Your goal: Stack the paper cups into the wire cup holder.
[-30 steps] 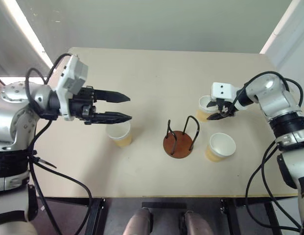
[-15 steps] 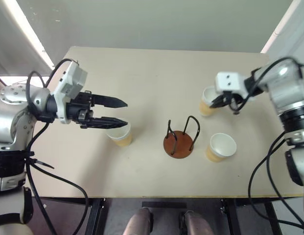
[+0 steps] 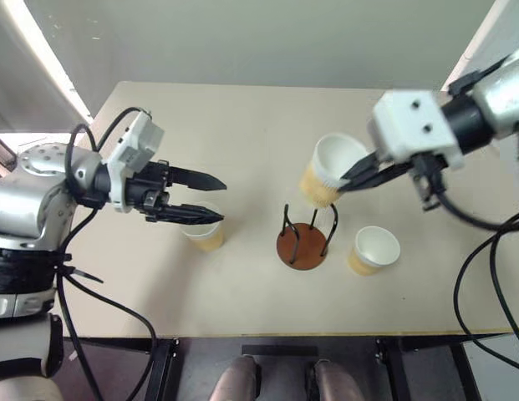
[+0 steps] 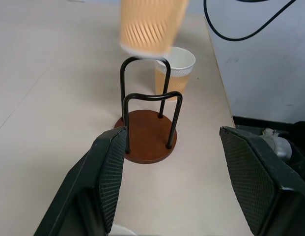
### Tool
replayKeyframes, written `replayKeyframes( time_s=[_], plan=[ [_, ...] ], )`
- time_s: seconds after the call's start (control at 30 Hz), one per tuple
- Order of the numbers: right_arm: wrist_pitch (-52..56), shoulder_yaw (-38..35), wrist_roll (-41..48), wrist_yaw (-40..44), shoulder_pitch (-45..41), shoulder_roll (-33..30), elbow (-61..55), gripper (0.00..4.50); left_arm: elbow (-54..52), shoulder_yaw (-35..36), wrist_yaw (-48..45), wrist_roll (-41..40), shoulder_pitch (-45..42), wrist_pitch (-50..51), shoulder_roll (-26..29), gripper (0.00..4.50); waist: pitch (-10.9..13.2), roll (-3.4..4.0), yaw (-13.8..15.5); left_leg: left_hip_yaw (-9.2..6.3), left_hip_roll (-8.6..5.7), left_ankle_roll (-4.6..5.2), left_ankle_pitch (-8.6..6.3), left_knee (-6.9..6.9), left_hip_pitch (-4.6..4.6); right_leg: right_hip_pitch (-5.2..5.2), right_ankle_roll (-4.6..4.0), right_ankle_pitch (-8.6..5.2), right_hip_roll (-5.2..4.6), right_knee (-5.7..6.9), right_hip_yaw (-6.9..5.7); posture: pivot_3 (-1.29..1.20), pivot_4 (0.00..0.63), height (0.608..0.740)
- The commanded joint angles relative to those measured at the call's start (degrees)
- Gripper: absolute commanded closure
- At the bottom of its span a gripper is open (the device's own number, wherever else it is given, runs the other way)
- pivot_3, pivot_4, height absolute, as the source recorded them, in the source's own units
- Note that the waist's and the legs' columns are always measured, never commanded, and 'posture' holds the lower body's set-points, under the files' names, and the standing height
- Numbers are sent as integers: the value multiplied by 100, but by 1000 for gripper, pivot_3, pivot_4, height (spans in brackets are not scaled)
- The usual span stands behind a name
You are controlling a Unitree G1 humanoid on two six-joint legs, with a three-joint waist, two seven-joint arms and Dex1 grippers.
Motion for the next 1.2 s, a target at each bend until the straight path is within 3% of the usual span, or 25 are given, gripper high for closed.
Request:
replayKeyframes(
  time_s=[0.03, 0.43, 0.53, 0.8, 1.07, 1.2],
  plan=[
    [-305, 70, -199, -42, -64, 72, 90, 4479, 47, 6, -69, 49, -172, -147, -3, 1257, 0, 0, -1, -1, 0, 0, 0, -1, 0, 0, -1, -1, 0, 0, 0, 0, 150, 740],
    [-1049, 409, -217, 49, 247, -99, 210, 4479, -196, 183, 26, -16, 89, -85, 155, 1257, -1, -1, -2, -11, -1, 1, 0, -5, -8, -1, -2, -1, 0, -6, -9, 0, 150, 740],
    [-1079, 457, -260, 49, 280, -5, 227, 3907, -217, 203, 39, -22, 115, -84, 179, 1257, 0, -1, -4, -11, -1, 1, 0, -4, -7, -1, -2, -1, 0, -4, -9, 0, 150, 740],
    [-811, 240, -260, -245, 271, 430, 288, 1195, -231, 223, 89, 5, 134, -85, 196, 1257, 0, -1, -8, -11, -1, 1, 0, -4, -8, -2, -2, -1, 0, -4, -10, 0, 150, 740],
    [9, -529, 9, -794, 279, 333, 803, 1195, -1121, 123, 340, 581, 559, -452, 750, 1257, 0, -2, -11, -13, -2, 1, 0, -7, -10, -3, -3, -2, 0, -10, -11, 0, 150, 740],
    [621, -1223, 839, -631, 412, 217, 845, 1195, -1665, -120, 415, 1213, 840, -839, 1256, 1257, 1, -3, -8, -14, -2, 1, 0, -16, -11, -3, -5, -3, 2, -11, -11, 0, 150, 740]
  ],
)
